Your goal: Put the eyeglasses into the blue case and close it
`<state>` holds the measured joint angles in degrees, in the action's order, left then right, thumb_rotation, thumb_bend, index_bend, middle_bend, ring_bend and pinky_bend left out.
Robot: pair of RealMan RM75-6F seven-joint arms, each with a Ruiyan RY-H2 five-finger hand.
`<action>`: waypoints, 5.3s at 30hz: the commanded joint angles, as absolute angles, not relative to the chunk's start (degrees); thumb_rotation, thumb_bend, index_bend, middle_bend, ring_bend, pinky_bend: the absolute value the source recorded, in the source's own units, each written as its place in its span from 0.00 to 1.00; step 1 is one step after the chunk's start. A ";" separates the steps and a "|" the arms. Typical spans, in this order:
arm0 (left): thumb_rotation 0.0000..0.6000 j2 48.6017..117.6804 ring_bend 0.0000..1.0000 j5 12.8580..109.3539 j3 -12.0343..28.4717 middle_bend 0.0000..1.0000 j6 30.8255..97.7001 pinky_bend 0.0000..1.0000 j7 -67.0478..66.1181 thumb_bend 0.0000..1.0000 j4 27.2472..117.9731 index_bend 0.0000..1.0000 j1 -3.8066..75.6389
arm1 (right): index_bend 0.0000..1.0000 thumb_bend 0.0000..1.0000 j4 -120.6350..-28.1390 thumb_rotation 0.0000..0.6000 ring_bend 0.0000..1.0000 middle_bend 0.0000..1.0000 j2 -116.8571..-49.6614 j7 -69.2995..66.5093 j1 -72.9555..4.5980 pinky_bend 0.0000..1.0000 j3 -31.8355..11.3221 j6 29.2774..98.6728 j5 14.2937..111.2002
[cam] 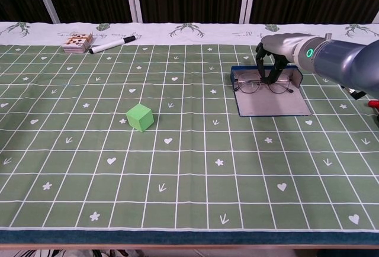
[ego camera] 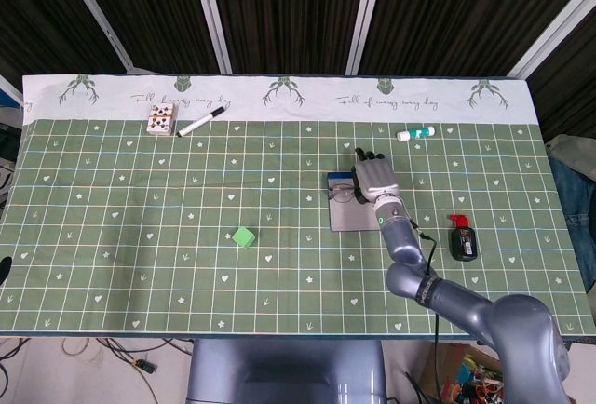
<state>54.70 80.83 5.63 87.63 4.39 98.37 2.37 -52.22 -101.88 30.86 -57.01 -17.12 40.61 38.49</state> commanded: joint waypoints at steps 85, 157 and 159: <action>1.00 54.77 0.00 81.58 5.35 0.00 88.02 0.00 3.89 0.32 98.76 0.19 2.17 | 0.09 0.50 -80.83 1.00 0.72 0.72 -93.55 43.72 -51.04 0.66 -9.78 56.28 28.42; 1.00 54.56 0.00 81.32 5.33 0.00 87.76 0.00 3.80 0.32 98.87 0.20 2.16 | 0.09 0.29 -87.82 1.00 0.54 0.51 -87.53 41.66 -51.80 0.56 -11.18 58.57 28.42; 1.00 54.54 0.00 81.39 5.27 0.00 87.74 0.00 3.66 0.32 98.99 0.20 2.15 | 0.10 0.25 -89.30 1.00 0.44 0.44 -86.94 40.60 -50.67 0.41 -10.21 59.91 31.21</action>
<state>54.55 81.38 5.28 87.75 3.68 98.97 2.16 -87.27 -88.18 41.98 -52.15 -11.42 58.18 28.46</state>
